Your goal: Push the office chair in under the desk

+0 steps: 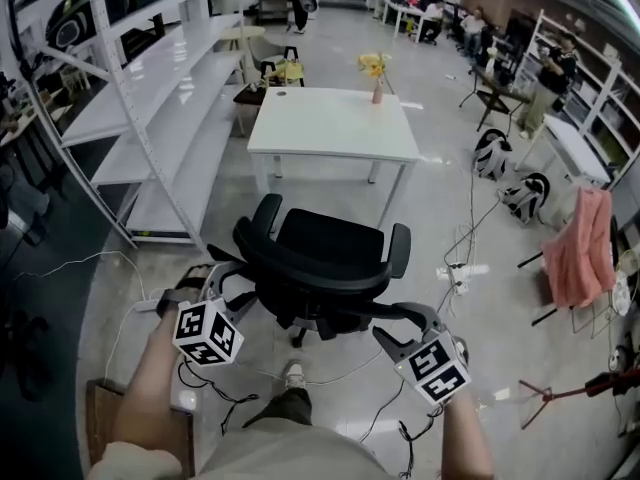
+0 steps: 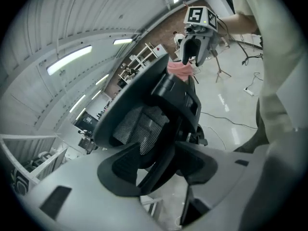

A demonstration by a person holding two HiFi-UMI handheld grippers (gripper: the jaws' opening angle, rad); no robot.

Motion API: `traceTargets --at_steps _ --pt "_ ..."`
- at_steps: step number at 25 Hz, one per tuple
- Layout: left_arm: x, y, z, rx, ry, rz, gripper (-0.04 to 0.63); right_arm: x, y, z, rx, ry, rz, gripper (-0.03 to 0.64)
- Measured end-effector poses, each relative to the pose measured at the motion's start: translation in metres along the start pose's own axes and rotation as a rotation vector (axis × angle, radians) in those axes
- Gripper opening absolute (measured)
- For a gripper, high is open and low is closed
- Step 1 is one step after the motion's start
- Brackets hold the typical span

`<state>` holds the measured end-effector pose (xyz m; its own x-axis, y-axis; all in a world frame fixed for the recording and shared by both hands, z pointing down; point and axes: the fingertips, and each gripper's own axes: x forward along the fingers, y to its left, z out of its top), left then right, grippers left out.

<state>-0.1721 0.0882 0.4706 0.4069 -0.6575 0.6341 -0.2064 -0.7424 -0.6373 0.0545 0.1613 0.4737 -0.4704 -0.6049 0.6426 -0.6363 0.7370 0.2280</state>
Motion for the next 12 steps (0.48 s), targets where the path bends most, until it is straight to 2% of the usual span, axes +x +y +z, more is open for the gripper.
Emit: traceTargets --at_steps 7,10,12 --pt "0.056 -0.009 -0.042 0.112 0.107 -0.201 0.232 0.052 -0.01 -0.031 -0.001 0.187 0.078 0.233" --pt "0.072 -0.009 -0.051 0.151 0.109 -0.261 0.23 0.072 -0.015 -0.044 -0.031 0.266 0.089 0.233" --pt "0.076 -0.006 -0.052 0.148 0.094 -0.299 0.233 0.081 -0.017 -0.048 -0.038 0.278 0.098 0.235"
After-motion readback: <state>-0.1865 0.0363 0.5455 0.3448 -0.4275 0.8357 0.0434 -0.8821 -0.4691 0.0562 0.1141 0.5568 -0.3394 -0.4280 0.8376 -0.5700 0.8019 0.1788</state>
